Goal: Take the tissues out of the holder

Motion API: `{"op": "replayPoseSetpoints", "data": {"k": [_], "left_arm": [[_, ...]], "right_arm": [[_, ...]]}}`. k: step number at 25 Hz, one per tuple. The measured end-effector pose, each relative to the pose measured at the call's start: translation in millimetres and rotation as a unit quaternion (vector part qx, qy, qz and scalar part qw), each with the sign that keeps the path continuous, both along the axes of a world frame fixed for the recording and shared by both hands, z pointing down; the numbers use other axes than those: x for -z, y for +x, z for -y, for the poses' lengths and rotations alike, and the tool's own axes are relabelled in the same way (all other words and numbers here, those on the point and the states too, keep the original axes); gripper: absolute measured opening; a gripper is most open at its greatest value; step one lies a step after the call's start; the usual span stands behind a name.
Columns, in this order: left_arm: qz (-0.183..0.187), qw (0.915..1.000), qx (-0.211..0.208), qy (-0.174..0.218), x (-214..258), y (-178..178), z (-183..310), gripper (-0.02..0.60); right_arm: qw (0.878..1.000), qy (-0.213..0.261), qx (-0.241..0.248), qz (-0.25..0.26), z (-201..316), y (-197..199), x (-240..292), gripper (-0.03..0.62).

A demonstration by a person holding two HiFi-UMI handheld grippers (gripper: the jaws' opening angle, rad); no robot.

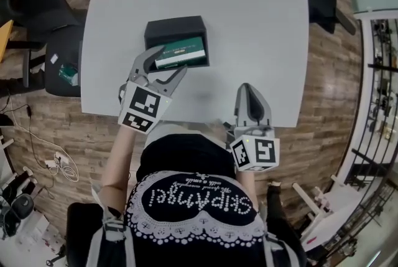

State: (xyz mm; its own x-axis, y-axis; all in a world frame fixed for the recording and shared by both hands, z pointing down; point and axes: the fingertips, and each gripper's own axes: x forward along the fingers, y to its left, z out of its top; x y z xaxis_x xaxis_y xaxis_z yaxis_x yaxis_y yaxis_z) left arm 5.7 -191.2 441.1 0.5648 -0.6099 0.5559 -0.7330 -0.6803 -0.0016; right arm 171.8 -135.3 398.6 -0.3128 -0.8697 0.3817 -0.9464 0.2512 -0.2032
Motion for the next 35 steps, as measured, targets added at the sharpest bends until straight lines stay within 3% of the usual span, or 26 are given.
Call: {"op": "replayPoseSetpoints", "data": {"k": [8, 14, 19, 30, 35], "left_arm": [[0.059, 0.9948, -0.057, -0.061, -60.2, 14.1, 14.7, 0.311], [0.098, 0.9842, -0.103, -0.106, -90.6, 21.4, 14.6, 0.342], [0.129, 0.9751, -0.113, -0.141, -116.4, 20.0, 13.3, 0.351], [0.137, 0.9686, -0.117, -0.172, -134.6, 30.9, 18.2, 0.359], [0.131, 0.9615, -0.126, -0.206, -143.3, 32.4, 18.4, 0.359]], "right_arm": [[0.999, -0.025, -0.020, 0.009, 9.1, 16.4, -14.0, 0.034], [0.999, -0.039, -0.023, 0.010, 17.0, 22.6, -21.0, 0.034], [0.999, -0.047, -0.016, 0.012, 23.6, 19.9, -25.0, 0.034], [0.998, -0.056, -0.011, 0.015, 33.4, 20.9, -29.4, 0.034], [0.998, -0.057, -0.009, 0.015, 36.3, 19.8, -31.2, 0.034]]}}
